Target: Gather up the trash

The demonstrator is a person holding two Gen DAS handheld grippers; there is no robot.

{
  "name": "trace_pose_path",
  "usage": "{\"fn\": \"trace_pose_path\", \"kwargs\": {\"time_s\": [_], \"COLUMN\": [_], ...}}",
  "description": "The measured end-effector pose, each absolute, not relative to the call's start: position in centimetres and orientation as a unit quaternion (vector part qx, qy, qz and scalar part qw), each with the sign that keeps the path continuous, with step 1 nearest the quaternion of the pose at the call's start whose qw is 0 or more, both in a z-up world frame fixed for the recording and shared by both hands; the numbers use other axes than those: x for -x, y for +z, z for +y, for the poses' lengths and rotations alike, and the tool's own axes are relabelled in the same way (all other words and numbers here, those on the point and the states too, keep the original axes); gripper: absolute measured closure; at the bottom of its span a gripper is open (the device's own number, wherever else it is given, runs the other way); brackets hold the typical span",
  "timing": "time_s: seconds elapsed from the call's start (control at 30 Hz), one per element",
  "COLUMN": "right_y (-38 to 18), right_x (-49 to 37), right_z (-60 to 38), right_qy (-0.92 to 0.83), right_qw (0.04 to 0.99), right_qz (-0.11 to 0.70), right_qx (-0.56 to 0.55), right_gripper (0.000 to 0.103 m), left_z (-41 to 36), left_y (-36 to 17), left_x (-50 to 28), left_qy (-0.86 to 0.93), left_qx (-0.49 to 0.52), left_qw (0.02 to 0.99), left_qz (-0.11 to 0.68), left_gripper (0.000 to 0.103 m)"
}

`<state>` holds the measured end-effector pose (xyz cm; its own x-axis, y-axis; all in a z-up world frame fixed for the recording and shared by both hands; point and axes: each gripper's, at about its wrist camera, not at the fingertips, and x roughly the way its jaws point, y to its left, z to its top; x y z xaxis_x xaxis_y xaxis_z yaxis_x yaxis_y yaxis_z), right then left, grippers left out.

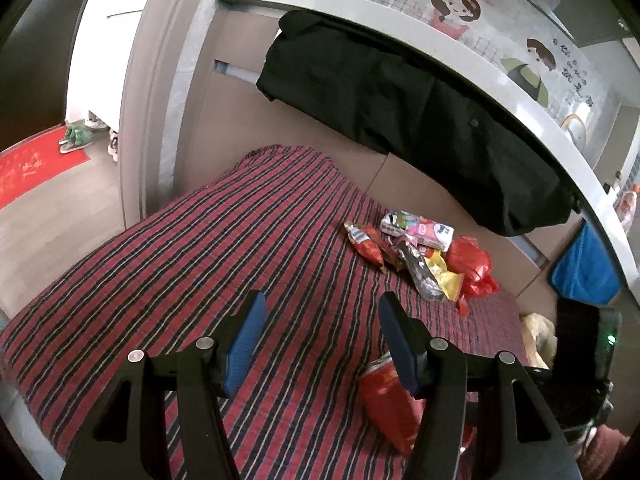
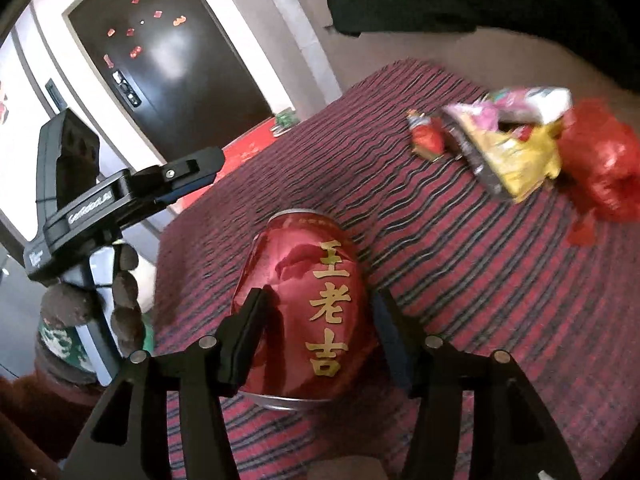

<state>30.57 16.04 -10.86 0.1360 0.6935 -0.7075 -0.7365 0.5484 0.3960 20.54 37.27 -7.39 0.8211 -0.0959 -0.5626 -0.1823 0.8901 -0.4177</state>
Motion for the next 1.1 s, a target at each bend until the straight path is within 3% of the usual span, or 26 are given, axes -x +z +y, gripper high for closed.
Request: {"fn": "trace_pose_path", "kwargs": {"time_s": [0.13,0.37,0.57,0.73,1.1], "right_y": [-10.7,-6.5,-4.7,-4.9,-8.3], "right_x": [-30.3,-29.6,-29.8,-29.0,-31.7], "right_z": [16.5,11.3,5.2,2.3,-0.8], "right_qy": [0.463,0.394,0.364,0.322,0.276], "right_qw": [0.765,0.847,0.873,0.897,0.895], "right_qz": [0.446,0.353,0.325,0.301,0.348], "right_qx": [0.035,0.053,0.011,0.048,0.044], "right_gripper": [0.053,0.053,0.061,0.061,0.061], "left_z": [36.7,33.8,30.4,29.2,24.5], "left_y": [-7.5,-8.8,-10.7,-12.4,-13.0], "left_x": [-19.1,-16.5,-18.2,-20.5,-25.2], "left_qy": [0.007,-0.069,-0.066,-0.047,-0.069], "left_qx": [0.239,0.309,0.323,0.347,0.367], "left_qw": [0.919,0.889,0.871,0.856,0.828], "left_qz": [0.314,0.331,0.364,0.38,0.419], "left_gripper": [0.044,0.043,0.043,0.043,0.044]}}
